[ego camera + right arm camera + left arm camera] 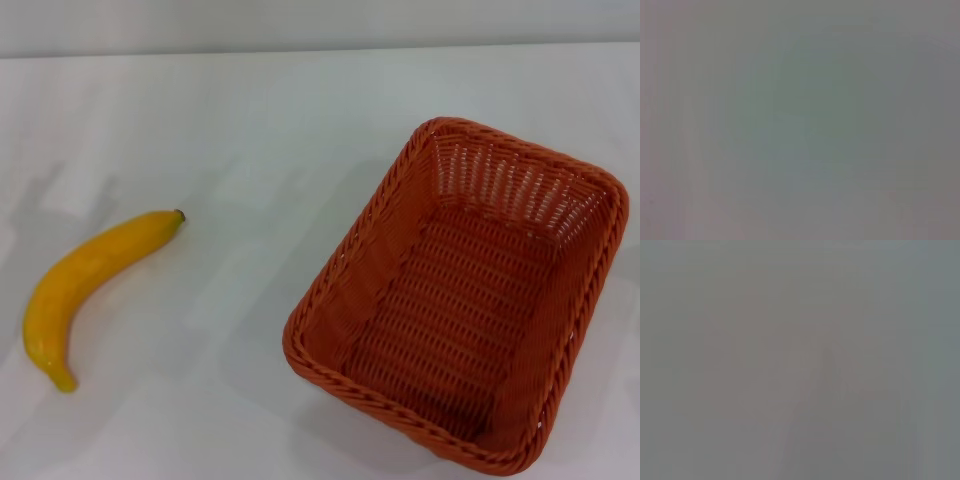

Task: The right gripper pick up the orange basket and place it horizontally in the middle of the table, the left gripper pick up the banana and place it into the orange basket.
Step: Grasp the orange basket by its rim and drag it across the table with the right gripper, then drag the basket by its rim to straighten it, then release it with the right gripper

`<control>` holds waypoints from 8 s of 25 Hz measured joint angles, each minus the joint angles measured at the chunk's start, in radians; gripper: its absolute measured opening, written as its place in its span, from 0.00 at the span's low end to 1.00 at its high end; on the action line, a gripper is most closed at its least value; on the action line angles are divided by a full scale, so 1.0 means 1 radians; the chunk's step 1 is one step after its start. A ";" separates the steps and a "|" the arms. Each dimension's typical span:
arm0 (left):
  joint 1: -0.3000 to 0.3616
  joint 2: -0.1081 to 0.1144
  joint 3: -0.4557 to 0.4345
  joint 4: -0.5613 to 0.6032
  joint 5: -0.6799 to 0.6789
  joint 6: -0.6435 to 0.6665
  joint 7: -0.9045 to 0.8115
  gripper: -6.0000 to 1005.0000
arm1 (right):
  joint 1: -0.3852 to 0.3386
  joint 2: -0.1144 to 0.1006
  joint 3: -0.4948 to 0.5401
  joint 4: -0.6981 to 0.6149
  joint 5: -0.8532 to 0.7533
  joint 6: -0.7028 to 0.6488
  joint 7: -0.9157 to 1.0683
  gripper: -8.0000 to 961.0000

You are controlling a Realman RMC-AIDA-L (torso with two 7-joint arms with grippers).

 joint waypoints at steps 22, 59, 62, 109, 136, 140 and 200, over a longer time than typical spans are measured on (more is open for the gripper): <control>-0.005 0.001 -0.001 -0.008 -0.005 0.006 -0.014 0.77 | 0.001 -0.006 -0.011 -0.023 -0.007 -0.006 0.040 0.90; 0.004 0.004 0.009 -0.016 0.042 0.000 -0.080 0.76 | 0.456 -0.140 -0.527 -0.966 -0.915 0.064 1.342 0.89; -0.004 0.001 0.010 -0.020 0.063 0.000 -0.082 0.76 | 0.506 -0.150 -0.551 -0.958 -0.985 0.102 1.377 0.89; 0.031 0.001 0.010 -0.011 0.109 -0.016 -0.070 0.75 | 0.868 0.007 -0.833 -0.490 -1.524 -0.198 1.467 0.56; 0.046 0.006 -0.003 -0.026 0.101 -0.029 -0.076 0.74 | 0.725 -0.105 -0.481 -0.629 -1.491 0.005 1.733 0.13; 0.047 0.009 -0.006 -0.031 0.100 -0.029 -0.078 0.74 | 0.631 -0.071 -0.472 -0.777 -1.458 0.067 1.792 0.12; 0.012 0.038 -0.028 -0.050 0.101 -0.016 -0.111 0.73 | 0.354 -0.104 -0.472 -0.967 -1.168 0.134 1.989 0.89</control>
